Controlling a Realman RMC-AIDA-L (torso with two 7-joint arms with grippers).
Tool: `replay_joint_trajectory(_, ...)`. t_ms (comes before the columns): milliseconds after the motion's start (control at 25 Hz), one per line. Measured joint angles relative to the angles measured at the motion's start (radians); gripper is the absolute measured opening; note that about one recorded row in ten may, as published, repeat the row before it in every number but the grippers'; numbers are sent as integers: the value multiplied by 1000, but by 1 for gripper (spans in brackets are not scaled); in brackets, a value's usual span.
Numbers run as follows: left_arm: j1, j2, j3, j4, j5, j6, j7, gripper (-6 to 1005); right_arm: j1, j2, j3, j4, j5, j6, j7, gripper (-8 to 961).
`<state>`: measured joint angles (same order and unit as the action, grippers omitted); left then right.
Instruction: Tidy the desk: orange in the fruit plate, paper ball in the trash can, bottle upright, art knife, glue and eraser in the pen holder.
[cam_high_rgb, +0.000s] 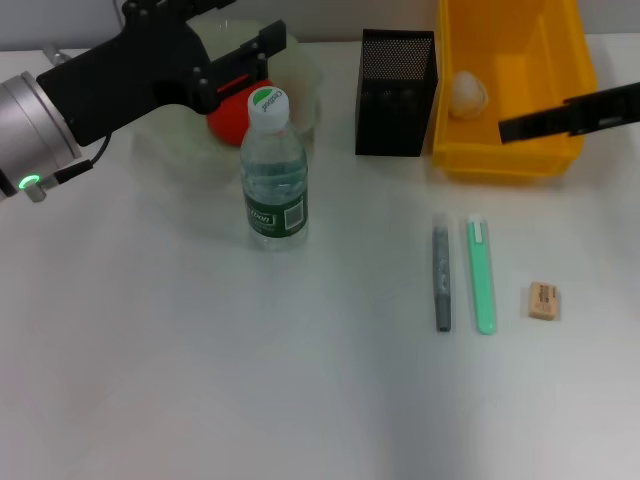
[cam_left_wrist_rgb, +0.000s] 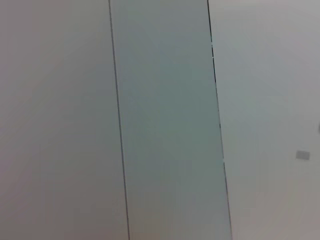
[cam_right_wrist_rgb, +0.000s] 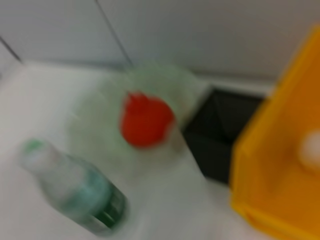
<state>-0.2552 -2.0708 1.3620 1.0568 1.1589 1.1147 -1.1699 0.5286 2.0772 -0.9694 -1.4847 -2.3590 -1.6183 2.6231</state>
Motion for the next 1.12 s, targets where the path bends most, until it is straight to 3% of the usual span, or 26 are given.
replay_joint_trajectory(80, -6, 1, -3, -1, -2, 5, 2, 671, 96, -4, -43, 23, -184, -73, 132, 606)
replay_joint_trajectory(200, -7, 1, -6, -1, -3, 5, 3, 670, 156, -2, -55, 74, -298, -106, 166, 606)
replay_joint_trajectory(280, -5, 0, -9, -2, -4, 5, 8, 670, 235, 1, -70, 189, -414, -113, 181, 605)
replay_joint_trajectory(440, 2, -1, -9, -8, -14, 6, 25, 670, 282, 2, -103, 302, -447, -73, 183, 604)
replay_joint_trajectory(680, 10, 1, -13, -62, -68, 40, 67, 670, 334, 3, -206, 490, -455, 94, 185, 603)
replay_joint_trajectory(880, 19, 2, -22, -68, -71, 50, 69, 670, 382, 4, -226, 615, -451, 190, 180, 601)
replay_joint_trajectory(1120, 21, 3, -33, -87, -70, 53, 82, 670, 410, 8, -261, 674, -446, 242, 179, 600)
